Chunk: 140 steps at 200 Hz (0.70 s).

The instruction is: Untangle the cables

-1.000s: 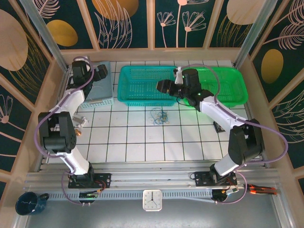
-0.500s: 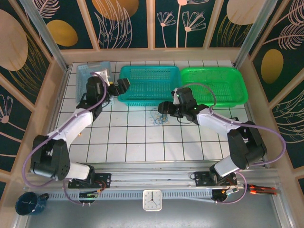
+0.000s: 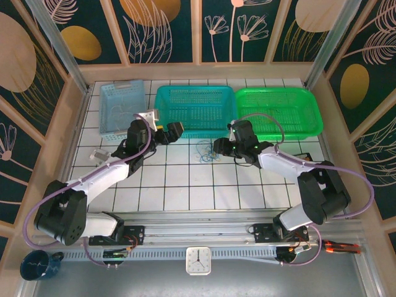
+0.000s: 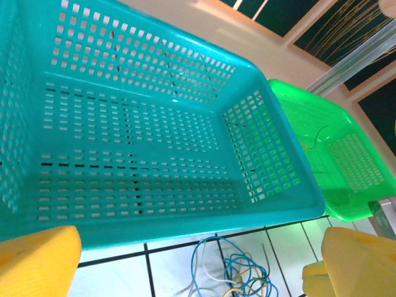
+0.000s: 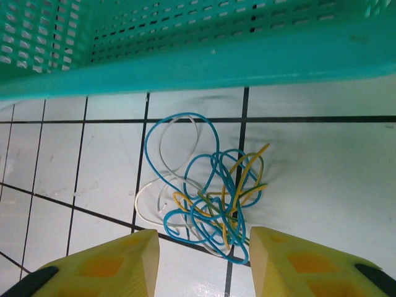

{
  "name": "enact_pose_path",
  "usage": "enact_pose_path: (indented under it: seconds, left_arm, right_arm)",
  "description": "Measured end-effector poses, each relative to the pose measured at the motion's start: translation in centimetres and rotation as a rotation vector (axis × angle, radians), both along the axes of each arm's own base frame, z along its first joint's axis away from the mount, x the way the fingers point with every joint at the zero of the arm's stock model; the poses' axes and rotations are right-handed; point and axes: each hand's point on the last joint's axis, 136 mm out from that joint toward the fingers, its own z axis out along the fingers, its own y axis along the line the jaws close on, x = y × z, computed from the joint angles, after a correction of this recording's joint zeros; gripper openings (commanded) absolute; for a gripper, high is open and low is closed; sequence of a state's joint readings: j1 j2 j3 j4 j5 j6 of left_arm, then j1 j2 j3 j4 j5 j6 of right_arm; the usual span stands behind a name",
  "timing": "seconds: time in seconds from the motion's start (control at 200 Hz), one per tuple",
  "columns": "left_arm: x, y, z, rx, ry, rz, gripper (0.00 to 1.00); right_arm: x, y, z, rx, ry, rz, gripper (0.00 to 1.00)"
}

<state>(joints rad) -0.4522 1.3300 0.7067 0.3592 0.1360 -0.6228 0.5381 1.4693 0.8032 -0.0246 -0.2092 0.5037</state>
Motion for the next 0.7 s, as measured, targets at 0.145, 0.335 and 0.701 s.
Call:
enact_pose_path:
  seconds: [0.145,0.335,0.701]
  left_arm:
    - [0.1,-0.1,0.3,-0.006,-0.015,0.001,0.99]
    - [-0.2,-0.5,0.2,-0.012,-0.028,-0.008,0.99]
    - [-0.3,-0.7,-0.8,-0.008,-0.011,-0.014,0.99]
  right_arm:
    - [0.7,0.1,-0.7,0.000,-0.003,-0.010,0.45]
    - [1.6,-0.4,-2.3,-0.009,0.017,-0.039,0.45]
    - [2.9,0.2,-3.4,0.029,0.029,-0.066,0.30]
